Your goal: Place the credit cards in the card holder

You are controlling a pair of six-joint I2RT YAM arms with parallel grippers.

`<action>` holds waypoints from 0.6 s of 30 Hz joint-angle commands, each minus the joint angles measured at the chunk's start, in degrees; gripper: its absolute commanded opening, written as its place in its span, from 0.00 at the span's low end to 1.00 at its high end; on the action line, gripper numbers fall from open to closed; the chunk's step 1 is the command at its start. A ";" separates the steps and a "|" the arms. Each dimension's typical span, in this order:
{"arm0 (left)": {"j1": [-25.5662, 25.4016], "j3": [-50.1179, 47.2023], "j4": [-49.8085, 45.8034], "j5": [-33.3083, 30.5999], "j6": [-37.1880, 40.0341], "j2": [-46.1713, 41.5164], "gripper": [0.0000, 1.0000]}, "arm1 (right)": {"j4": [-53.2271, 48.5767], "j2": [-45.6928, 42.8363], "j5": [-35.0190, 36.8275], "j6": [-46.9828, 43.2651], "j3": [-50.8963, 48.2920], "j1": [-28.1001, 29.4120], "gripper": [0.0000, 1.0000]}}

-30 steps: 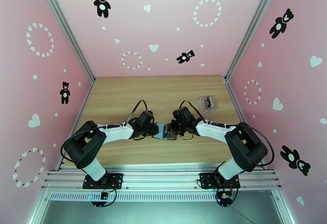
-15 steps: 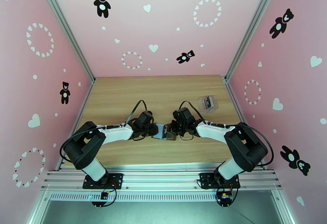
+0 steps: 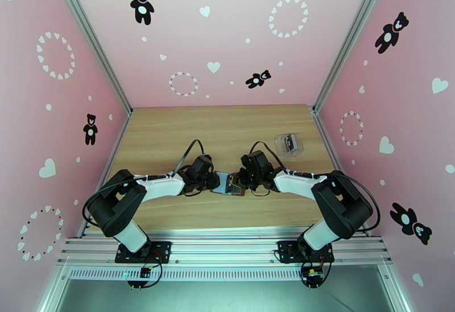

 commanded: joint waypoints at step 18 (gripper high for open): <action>0.39 -2.88 -7.10 -2.92 -1.00 2.22 0.29 | 4.20 0.85 -1.13 1.04 -3.42 -0.70 0.00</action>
